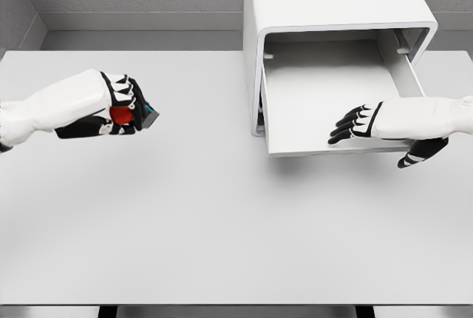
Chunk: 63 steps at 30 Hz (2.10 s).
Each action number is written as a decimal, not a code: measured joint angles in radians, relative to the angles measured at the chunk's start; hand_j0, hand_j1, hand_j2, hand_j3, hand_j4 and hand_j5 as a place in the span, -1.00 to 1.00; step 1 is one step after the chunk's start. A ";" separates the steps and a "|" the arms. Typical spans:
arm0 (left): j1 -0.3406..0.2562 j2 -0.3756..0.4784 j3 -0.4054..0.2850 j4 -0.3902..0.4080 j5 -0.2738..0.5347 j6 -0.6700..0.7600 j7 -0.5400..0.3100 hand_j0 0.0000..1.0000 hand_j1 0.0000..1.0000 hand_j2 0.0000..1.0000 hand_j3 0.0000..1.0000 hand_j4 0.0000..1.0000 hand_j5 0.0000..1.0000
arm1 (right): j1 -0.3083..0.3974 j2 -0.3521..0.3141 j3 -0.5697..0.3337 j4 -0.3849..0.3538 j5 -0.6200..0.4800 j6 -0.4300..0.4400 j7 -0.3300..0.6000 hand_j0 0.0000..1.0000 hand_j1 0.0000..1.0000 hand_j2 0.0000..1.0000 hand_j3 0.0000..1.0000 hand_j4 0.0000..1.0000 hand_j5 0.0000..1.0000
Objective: Slide open multi-storey tabletop storage cabinets and put open load switch and slide close multi-storey tabletop storage cabinets
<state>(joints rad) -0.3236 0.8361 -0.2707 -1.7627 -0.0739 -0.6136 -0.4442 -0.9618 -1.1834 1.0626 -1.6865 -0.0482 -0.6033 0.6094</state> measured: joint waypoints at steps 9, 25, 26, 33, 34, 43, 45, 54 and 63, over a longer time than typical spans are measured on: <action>-0.045 -0.067 -0.034 0.000 -0.030 0.000 0.001 -0.38 -0.38 -0.38 -0.38 -0.38 -0.38 | -0.006 -0.019 -0.001 -0.002 0.000 -0.009 0.002 1.00 1.00 1.00 1.00 1.00 1.00; -0.175 -0.201 -0.118 0.001 -0.079 0.000 -0.009 -0.37 -0.37 -0.37 -0.37 -0.37 -0.37 | -0.051 -0.089 -0.049 0.001 -0.164 -0.010 0.002 1.00 1.00 1.00 1.00 1.00 1.00; -0.181 -0.208 -0.123 0.001 -0.079 0.000 -0.014 -0.38 -0.38 -0.38 -0.38 -0.38 -0.38 | -0.051 -0.097 -0.056 0.001 -0.169 -0.010 0.002 1.00 1.00 1.00 1.00 1.00 1.00; -0.232 -0.267 -0.155 0.003 -0.089 0.000 -0.031 -0.38 -0.38 -0.38 -0.38 -0.38 -0.38 | -0.049 -0.165 -0.102 0.005 -0.183 -0.010 0.002 1.00 1.00 1.00 1.00 1.00 1.00; -0.239 -0.275 -0.160 0.005 -0.093 0.000 -0.033 -0.38 -0.38 -0.38 -0.38 -0.38 -0.38 | -0.049 -0.176 -0.110 0.006 -0.184 -0.010 0.002 1.00 1.00 1.00 1.00 1.00 1.00; -0.316 -0.347 -0.174 0.021 -0.109 0.000 -0.068 -0.38 -0.38 -0.38 -0.38 -0.38 -0.38 | -0.048 -0.258 -0.151 0.076 -0.176 -0.010 0.002 1.00 1.00 1.00 1.00 1.00 1.00; -0.348 -0.366 -0.184 0.033 -0.109 0.001 -0.080 -0.38 -0.38 -0.38 -0.38 -0.38 -0.38 | -0.046 -0.263 -0.155 0.094 -0.159 -0.010 0.002 1.00 1.00 1.00 1.00 1.00 1.00; -0.433 -0.519 -0.225 0.136 -0.194 0.000 -0.103 -0.37 -0.37 -0.37 -0.37 -0.37 -0.37 | -0.035 -0.258 -0.137 0.140 -0.125 -0.011 0.002 1.00 1.00 1.00 1.00 1.00 1.00; -0.476 -0.686 -0.297 0.289 -0.280 -0.002 -0.111 -0.35 -0.35 -0.35 -0.35 -0.35 -0.35 | -0.025 -0.236 -0.133 0.145 -0.121 -0.011 0.002 1.00 1.00 1.00 1.00 1.00 1.00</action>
<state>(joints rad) -0.7992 0.1497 -0.5674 -1.4738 -0.3540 -0.6154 -0.5553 -0.9864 -1.4196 0.9296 -1.5413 -0.1690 -0.6138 0.6113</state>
